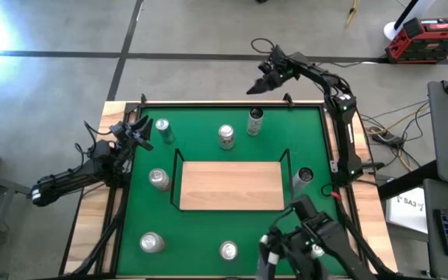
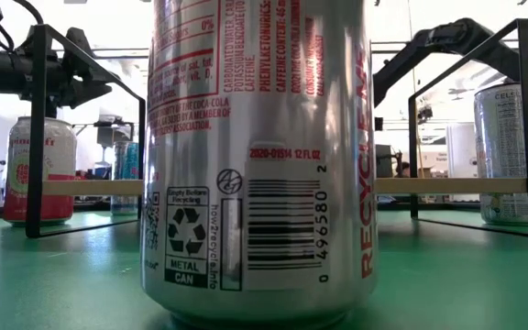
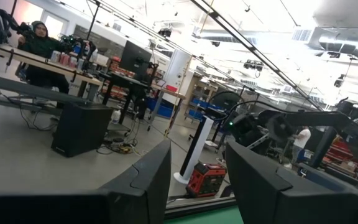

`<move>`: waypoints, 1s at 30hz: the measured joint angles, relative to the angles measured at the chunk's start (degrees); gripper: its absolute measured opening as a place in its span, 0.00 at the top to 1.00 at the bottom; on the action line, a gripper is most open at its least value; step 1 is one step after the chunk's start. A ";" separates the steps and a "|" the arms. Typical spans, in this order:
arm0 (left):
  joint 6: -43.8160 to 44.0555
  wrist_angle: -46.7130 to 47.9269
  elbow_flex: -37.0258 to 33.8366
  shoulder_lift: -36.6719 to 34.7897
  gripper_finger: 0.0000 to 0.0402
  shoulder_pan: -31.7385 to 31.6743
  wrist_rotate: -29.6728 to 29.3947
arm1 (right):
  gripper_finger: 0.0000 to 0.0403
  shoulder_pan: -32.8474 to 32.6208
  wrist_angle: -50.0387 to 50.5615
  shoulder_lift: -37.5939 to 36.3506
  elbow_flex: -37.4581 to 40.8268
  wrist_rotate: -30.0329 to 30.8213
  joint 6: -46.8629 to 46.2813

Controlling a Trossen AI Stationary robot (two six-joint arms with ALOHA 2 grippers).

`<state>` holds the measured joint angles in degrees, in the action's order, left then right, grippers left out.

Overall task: Place canned beverage on shelf
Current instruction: Put the top white-yellow soda can on the shelf

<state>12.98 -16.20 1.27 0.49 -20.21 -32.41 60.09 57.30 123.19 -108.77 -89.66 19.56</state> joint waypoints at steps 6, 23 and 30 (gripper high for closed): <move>0.01 -0.01 -0.02 0.00 0.66 0.00 0.01 | 0.05 0.31 -0.54 -0.51 0.00 11.09 -28.16; -0.01 -0.01 0.01 0.00 0.66 -0.02 -0.01 | 0.05 0.73 -1.45 -1.22 -4.33 19.18 -70.21; -0.01 -0.01 0.00 0.01 0.66 0.00 0.01 | 0.05 0.86 -1.43 -1.22 -4.33 19.05 -75.48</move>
<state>12.97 -16.21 1.27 0.50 -20.21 -32.40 60.95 55.86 121.97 -113.10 -70.62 -55.92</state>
